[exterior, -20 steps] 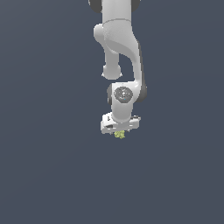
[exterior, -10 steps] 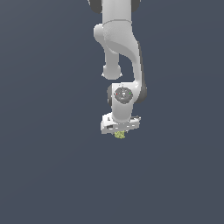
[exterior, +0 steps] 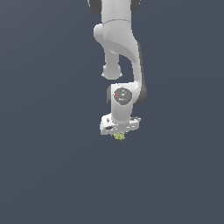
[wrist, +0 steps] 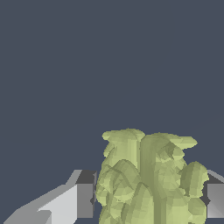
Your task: Pick up the object and move it to a goal position.
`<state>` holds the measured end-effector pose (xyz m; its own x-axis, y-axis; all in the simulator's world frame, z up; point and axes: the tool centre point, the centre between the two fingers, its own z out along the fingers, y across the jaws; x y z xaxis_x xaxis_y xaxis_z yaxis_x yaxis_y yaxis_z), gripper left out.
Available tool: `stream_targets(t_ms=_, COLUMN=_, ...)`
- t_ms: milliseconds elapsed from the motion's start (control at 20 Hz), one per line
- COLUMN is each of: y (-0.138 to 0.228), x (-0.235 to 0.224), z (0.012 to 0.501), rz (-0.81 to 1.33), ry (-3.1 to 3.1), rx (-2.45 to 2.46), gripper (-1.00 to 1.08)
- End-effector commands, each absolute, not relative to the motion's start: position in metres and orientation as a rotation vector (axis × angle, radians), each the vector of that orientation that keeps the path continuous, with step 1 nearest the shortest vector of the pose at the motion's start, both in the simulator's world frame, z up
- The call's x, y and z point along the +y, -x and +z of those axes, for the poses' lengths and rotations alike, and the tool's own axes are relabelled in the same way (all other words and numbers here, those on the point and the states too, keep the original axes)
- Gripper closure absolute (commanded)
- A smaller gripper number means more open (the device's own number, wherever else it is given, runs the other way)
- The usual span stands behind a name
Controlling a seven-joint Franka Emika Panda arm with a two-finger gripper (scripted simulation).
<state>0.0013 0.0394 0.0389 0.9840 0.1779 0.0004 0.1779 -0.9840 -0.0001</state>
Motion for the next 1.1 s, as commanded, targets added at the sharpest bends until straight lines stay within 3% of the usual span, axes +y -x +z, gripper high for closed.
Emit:
stream_targets(t_ms=0, y=-0.008, x=0.037, z=0.042, rz=-0.001, ry=3.129, rx=-0.280, gripper=1.08)
stream_targets(t_ms=1050, y=-0.099, x=0.003, z=0.076, rz=0.000, ry=3.129, rx=-0.280, gripper=1.08)
